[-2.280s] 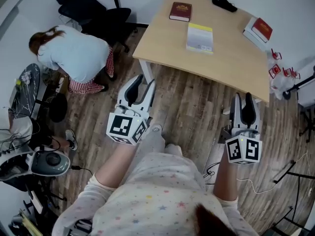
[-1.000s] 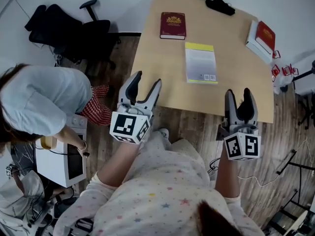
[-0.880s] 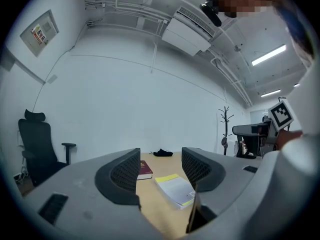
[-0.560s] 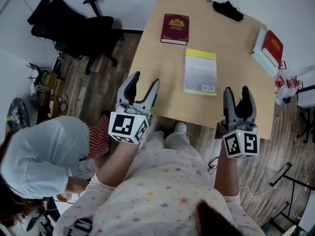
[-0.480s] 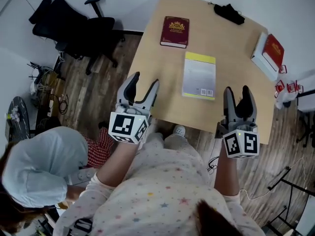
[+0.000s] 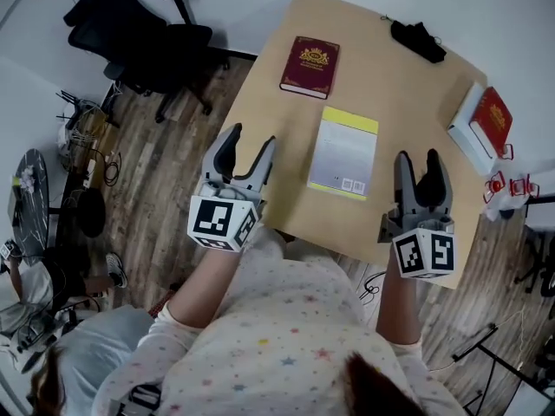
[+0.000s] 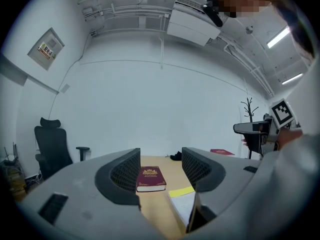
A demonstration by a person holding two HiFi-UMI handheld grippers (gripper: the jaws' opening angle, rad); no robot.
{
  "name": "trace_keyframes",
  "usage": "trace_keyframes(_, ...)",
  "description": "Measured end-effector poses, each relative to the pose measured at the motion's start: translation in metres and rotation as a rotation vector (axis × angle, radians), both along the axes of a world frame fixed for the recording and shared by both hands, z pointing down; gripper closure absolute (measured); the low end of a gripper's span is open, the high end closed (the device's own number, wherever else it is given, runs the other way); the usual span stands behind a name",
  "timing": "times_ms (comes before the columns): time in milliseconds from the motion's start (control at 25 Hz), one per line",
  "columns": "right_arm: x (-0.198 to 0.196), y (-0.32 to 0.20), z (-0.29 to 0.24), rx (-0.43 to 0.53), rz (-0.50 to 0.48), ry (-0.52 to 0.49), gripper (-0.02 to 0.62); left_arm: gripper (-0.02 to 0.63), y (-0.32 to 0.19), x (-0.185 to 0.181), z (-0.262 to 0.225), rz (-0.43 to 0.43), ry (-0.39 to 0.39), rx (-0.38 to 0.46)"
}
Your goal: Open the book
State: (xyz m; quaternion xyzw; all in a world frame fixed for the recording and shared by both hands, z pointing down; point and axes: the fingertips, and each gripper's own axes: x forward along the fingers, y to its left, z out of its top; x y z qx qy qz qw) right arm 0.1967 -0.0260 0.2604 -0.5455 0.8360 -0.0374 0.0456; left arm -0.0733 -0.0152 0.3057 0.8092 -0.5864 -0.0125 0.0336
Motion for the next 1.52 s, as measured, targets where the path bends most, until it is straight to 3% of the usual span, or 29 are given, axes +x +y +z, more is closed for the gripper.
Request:
trace_keyframes(240, -0.007, -0.022, 0.009, -0.022, 0.001, 0.000, 0.341, 0.370, -0.025, -0.006, 0.006, -0.001, 0.005, -0.015)
trace_keyframes(960, -0.072, -0.059, 0.014, -0.033, 0.182, 0.031, 0.342, 0.368, -0.114, -0.055, 0.002, 0.188, 0.021, 0.024)
trace_keyframes(1240, -0.078, -0.069, 0.019, -0.071, 0.154, 0.028, 0.342, 0.367, -0.114, -0.056, 0.008, 0.167, 0.024, 0.004)
trace_keyframes(1520, -0.079, -0.085, 0.009, -0.047, 0.092, 0.039, 0.344, 0.362, -0.114, -0.053, 0.006, 0.100, 0.029, 0.009)
